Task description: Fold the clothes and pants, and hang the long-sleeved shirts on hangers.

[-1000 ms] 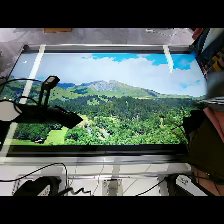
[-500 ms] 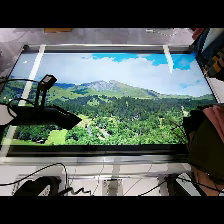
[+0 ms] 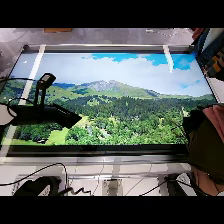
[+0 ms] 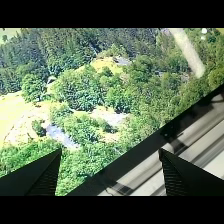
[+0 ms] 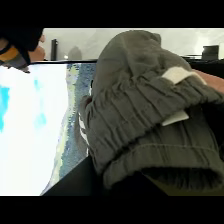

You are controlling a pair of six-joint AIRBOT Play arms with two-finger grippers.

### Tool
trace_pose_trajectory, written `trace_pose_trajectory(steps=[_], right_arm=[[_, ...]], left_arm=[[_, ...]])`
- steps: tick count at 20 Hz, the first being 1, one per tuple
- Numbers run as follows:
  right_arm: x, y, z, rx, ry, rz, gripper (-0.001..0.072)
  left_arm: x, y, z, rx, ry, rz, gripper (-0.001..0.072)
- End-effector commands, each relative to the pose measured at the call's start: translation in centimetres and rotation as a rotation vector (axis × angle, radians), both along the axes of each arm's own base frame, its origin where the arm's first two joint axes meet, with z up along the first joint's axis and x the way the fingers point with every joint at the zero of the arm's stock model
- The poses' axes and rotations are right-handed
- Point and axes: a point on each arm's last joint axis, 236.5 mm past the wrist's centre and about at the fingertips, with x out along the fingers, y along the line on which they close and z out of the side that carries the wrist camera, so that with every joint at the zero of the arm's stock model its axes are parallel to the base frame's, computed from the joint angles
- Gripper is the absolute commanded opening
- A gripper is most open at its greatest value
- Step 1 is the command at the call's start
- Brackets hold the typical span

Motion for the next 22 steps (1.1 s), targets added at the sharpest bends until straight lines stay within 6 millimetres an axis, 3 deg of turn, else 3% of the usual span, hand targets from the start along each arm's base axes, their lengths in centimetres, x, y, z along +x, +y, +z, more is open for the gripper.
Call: trace_pose_trajectory(steps=[1,3,4,5,6,11,12,13,14,15,18,20,22], right_arm=[[-1.1,1.6,1.2,-0.036,-0.042,-0.012,0.0029],[-1.3,1.9,1.4,-0.042,-0.05,-0.014,0.0059],[-1.2,1.9,1.4,-0.035,-0.058,-0.023,0.0251],[-1.2,1.8,1.4,-0.02,-0.077,-0.04,0.0567],[-1.0,2.0,1.4,-0.008,-0.094,-0.045,0.0679],[1.0,3.4,1.5,0.031,-0.145,0.036,0.0671],[1.8,3.9,1.8,0.018,-0.153,0.091,0.0638],[3.3,4.5,2.6,-0.025,-0.161,0.19,0.0421],[5.0,5.6,3.6,-0.067,-0.186,0.306,0.0126],[6.7,7.1,4.8,-0.105,-0.222,0.422,0.0042],[10.5,13.3,8.1,-0.198,-0.343,0.783,0.003],[10.9,16.4,8.5,-0.224,-0.356,0.945,0.003],[10.3,17.1,6.9,-0.216,-0.277,1.006,0.003]], left_arm=[[0.1,0.0,0.1,-0.001,-0.004,0.001,0.0704],[0.0,0.0,0.1,-0.001,-0.004,0.0,0.0704],[0.0,-0.1,0.0,-0.001,-0.003,0.0,0.0704],[0.0,-0.1,0.0,-0.001,-0.003,-0.003,0.0704],[-0.1,-0.3,0.0,-0.001,-0.003,-0.008,0.0704],[-0.4,-1.1,0.1,-0.002,-0.011,-0.035,0.0704],[-0.1,-1.0,0.2,0.008,-0.03,-0.039,0.0703],[0.5,-0.4,0.1,0.042,-0.067,-0.035,0.0704],[1.6,0.5,0.2,0.081,-0.111,-0.012,0.0703],[3.0,1.7,0.4,0.13,-0.171,0.022,0.0703],[7.6,6.1,2.5,0.317,-0.402,0.118,0.0689],[10.4,8.8,5.5,0.375,-0.558,0.238,0.0492],[11.7,10.0,7.5,0.362,-0.643,0.302,0.0281]])
